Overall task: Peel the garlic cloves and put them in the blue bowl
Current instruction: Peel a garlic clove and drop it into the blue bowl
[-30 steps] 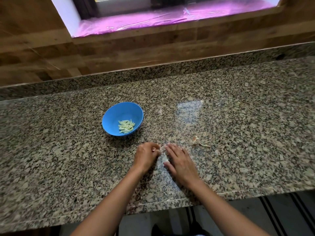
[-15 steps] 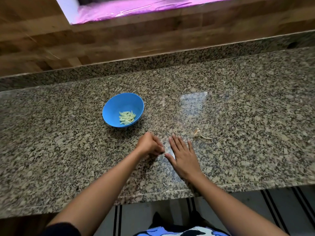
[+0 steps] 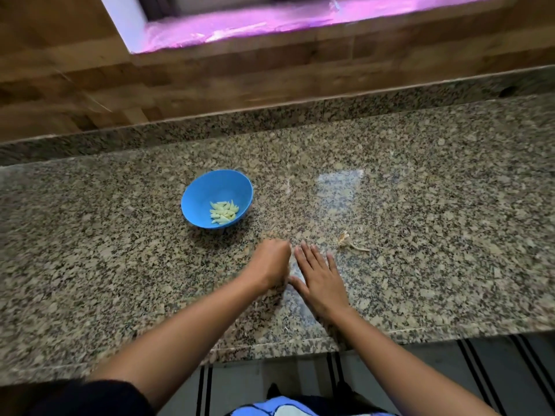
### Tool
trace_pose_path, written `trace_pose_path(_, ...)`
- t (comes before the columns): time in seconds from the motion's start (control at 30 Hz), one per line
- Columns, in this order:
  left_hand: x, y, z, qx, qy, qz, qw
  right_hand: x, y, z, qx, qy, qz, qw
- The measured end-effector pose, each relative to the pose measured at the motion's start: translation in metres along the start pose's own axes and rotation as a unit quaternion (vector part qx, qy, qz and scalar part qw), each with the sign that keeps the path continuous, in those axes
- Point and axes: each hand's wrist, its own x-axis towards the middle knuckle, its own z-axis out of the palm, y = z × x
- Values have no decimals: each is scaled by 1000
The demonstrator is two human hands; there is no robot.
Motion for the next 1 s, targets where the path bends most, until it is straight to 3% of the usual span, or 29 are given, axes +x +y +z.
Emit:
trace_pose_path(0.07,-6,-13,-4,-218,-52,-39,974,1,-4,-11,138,16,-1,990)
trace_pose_path(0.17,-20,-15,-9,-464,-60,-85,880,5,-3,-24,276,69,8,959)
trace_pose_path(0.23,-23,-11,-7,-517,-37,-107,849,9,-1,-30,284,74,9,956)
trace_pose_path(0.37,-20,-12,-7,-546,-3,-149,824,16,0,-38,254,70,41,964)
trace_pose_path(0.5,-14,-30,-5,-561,1,-179,808,12,14,-39,181,155,103,966)
trace_pose_path(0.57,-12,-36,-1,-525,7,-176,833,9,21,-36,110,173,100,974)
trace_pose_path(0.67,-8,-35,2,-354,46,-133,925,7,25,-29,41,206,86,974)
trace_pose_path(0.73,-1,-33,2,-272,43,-115,954,5,22,-20,10,249,62,967)
trace_pose_path(0.83,5,-22,-1,-199,23,-110,974,2,9,-7,-35,298,-22,954)
trace_pose_path(0.9,10,-16,1,-144,20,-83,986,2,-2,-2,11,260,-50,964)
trace_pose_path(0.97,9,-17,1,-221,9,-84,972,7,-13,-10,137,178,-13,974)
trace_pose_path(1.0,8,-20,0,-319,-11,-99,942,10,-18,-15,190,129,10,973)
